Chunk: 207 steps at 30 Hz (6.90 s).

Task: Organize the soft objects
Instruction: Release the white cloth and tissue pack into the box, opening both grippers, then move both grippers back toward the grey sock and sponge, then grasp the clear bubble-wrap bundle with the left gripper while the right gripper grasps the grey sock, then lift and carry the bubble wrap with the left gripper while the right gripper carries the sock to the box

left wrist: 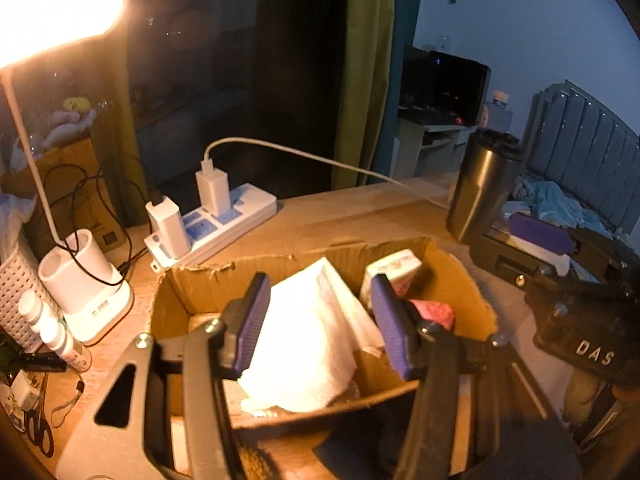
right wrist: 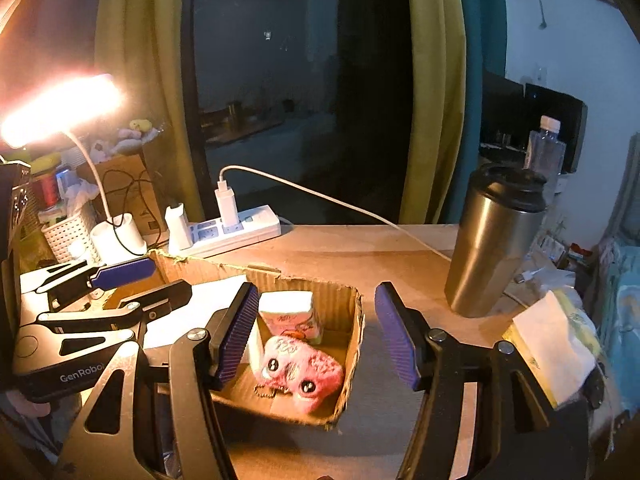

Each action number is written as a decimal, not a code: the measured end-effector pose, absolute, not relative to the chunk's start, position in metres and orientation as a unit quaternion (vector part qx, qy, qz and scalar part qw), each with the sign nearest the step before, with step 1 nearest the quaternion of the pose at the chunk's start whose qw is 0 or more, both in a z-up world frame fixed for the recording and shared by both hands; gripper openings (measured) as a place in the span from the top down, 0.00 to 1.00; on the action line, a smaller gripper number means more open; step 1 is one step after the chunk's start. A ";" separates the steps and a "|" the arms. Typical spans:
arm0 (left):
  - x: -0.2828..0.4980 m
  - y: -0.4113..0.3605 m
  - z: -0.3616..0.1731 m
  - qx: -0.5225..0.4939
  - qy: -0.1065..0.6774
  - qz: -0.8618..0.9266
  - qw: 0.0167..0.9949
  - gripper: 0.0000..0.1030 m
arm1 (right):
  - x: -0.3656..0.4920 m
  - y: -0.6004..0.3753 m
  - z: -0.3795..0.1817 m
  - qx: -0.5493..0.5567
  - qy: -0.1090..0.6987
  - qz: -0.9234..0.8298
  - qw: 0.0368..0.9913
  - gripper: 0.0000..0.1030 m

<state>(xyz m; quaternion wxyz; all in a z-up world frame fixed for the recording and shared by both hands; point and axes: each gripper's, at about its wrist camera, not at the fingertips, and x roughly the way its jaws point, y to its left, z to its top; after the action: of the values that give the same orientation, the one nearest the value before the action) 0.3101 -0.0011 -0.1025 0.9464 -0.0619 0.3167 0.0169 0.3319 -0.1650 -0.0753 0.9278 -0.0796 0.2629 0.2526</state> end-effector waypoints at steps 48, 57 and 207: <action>0.160 -0.022 -0.137 -0.058 0.337 -0.014 0.940 0.48 | 0.190 -0.180 -0.128 -0.096 0.321 0.203 0.920 0.38; 0.149 0.001 -0.142 -0.072 0.326 0.012 0.943 0.48 | 0.202 -0.148 -0.146 -0.116 0.356 0.216 0.902 0.38; 0.248 0.010 -0.042 -0.028 0.234 0.054 0.970 0.69 | 0.290 -0.155 -0.034 -0.095 0.231 0.265 0.931 0.77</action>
<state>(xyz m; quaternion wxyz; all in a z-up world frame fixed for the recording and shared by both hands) 0.2478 0.0102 -0.0421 0.9703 -0.0282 0.2342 0.0544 0.2904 -0.1550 -0.0345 0.9312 -0.0952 0.2314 0.2650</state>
